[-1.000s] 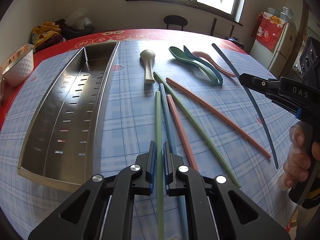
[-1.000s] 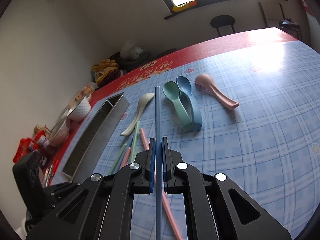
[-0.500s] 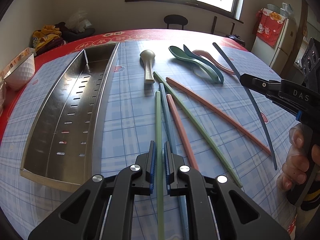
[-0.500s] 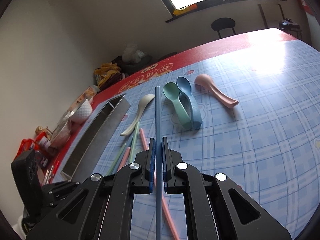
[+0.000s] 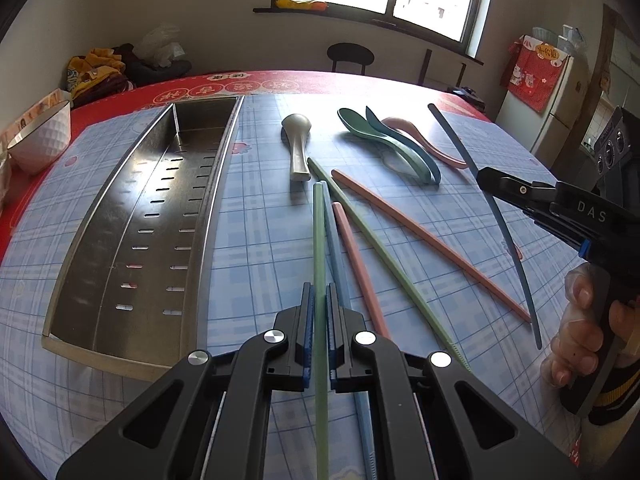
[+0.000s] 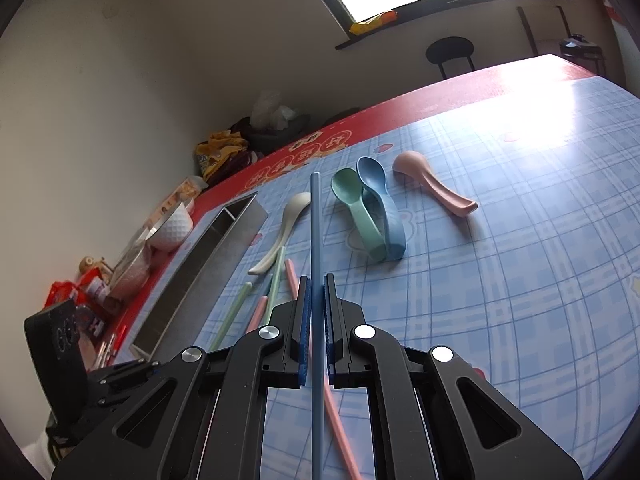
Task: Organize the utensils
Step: 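Grasp a long blue chopstick with the right gripper while the left gripper holds the green chopstick, then carry the green chopstick into the steel tray and open the left gripper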
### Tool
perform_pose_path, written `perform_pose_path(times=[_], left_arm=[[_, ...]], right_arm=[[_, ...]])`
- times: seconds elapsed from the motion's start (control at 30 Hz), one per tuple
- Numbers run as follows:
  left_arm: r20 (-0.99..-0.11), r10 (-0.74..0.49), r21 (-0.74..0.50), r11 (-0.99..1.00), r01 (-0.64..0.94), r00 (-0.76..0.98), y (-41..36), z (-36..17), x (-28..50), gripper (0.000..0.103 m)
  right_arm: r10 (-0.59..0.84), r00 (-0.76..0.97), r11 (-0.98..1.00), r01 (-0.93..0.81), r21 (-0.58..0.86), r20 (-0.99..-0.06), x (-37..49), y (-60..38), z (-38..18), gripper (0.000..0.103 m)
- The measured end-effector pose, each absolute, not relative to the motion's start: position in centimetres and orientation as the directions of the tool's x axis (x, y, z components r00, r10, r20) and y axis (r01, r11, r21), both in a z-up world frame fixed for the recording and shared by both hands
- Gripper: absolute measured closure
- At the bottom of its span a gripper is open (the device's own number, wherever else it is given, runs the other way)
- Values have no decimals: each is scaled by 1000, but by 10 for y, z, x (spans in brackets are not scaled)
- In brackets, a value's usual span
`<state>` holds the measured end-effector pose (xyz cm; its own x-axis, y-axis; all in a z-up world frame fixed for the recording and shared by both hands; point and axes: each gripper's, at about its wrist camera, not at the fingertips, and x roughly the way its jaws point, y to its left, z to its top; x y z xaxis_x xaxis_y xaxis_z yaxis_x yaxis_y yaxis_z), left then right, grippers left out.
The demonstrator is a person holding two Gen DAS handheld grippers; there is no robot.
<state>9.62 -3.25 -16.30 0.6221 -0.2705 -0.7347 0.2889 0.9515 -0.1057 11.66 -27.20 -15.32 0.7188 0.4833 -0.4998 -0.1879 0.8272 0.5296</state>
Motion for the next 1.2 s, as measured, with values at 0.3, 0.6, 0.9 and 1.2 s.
perform_pose_path(times=[0.3, 0.6, 0.9, 1.2], left_arm=[[-719, -345, -199, 934, 297, 603, -14, -131, 101, 97], [-706, -315, -240, 949, 203, 634, 29, -93, 153, 97], [-808, -227, -209, 973, 95, 544, 34, -128, 229, 97], [-833, -241, -207, 970, 125, 498, 28, -140, 239, 97]], right_arm=[[493, 717, 820, -192, 540, -493, 116, -273, -154, 97], [503, 711, 816, -202, 542, -492, 117, -271, -154, 97], [511, 708, 810, -205, 550, -488, 118, -271, -155, 97], [518, 702, 805, -207, 556, -489, 121, -271, -156, 97]])
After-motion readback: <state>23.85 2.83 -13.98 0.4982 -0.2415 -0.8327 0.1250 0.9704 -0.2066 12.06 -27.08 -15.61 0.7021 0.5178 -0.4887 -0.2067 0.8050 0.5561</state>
